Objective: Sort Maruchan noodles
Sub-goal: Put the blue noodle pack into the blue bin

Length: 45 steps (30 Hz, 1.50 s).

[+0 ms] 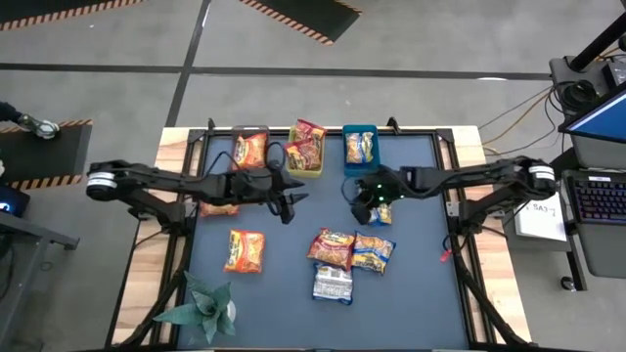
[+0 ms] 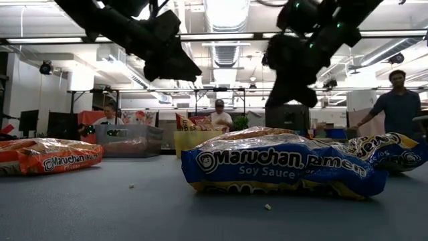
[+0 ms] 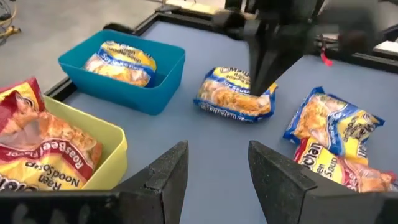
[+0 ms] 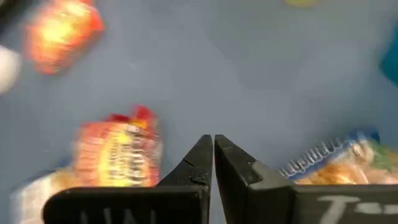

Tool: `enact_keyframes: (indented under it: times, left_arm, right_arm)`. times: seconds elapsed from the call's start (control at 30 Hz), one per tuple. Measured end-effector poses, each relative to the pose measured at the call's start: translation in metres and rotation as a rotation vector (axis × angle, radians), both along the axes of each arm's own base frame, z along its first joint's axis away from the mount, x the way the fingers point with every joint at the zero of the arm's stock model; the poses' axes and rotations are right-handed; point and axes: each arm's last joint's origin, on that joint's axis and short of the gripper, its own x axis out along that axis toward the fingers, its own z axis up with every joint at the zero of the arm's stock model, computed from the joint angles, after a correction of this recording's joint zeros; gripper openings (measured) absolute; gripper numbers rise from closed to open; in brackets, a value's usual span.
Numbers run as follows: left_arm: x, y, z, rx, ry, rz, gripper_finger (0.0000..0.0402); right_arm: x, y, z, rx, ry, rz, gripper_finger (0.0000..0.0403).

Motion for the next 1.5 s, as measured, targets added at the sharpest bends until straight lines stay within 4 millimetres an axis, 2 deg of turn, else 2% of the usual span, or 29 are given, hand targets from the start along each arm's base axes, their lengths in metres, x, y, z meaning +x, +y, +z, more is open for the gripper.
enact_keyframes:
  times: [0.13, 0.27, 0.33, 0.43, 0.57, 0.83, 1.13, 1.3, 1.5]
  left_arm:
    - [0.007, -0.003, -0.003, -0.004, 0.013, -0.016, 0.0150]
    - [0.018, -0.005, -0.008, -0.009, 0.028, -0.033, 0.0150]
    - [0.026, -0.006, -0.010, -0.019, 0.026, -0.075, 0.0150]
    - [0.043, -0.008, -0.014, -0.024, 0.030, -0.143, 0.0150]
    - [0.068, -0.007, -0.019, 0.001, 0.045, -0.161, 0.0150]
    - [0.111, -0.006, -0.041, 0.061, 0.101, -0.241, 0.0150]
    - [0.146, -0.003, -0.064, 0.082, 0.019, -0.238, 0.0150]
    - [0.170, -0.001, -0.076, 0.083, 0.010, -0.236, 0.0150]
    - [0.184, 0.000, -0.094, 0.086, 0.033, -0.239, 0.0145]
  right_arm:
    - [-0.010, 0.003, 0.016, -0.037, -0.046, 0.064, 0.0009]
    - [-0.030, 0.006, 0.026, -0.040, -0.006, 0.062, 0.0009]
    - [-0.042, 0.007, 0.021, -0.038, 0.083, 0.038, 0.0009]
    - [-0.056, 0.009, 0.018, -0.032, 0.125, -0.011, 0.0009]
    - [-0.075, 0.010, 0.001, -0.007, 0.181, -0.058, 0.0009]
    - [-0.107, 0.008, -0.023, 0.062, 0.202, -0.181, 0.0009]
    - [-0.122, 0.001, -0.034, 0.083, 0.195, -0.347, 0.0011]
    - [-0.122, -0.003, -0.036, 0.095, 0.203, -0.380, 0.0042]
    - [-0.121, -0.004, -0.037, 0.098, 0.182, -0.391, 0.0131]
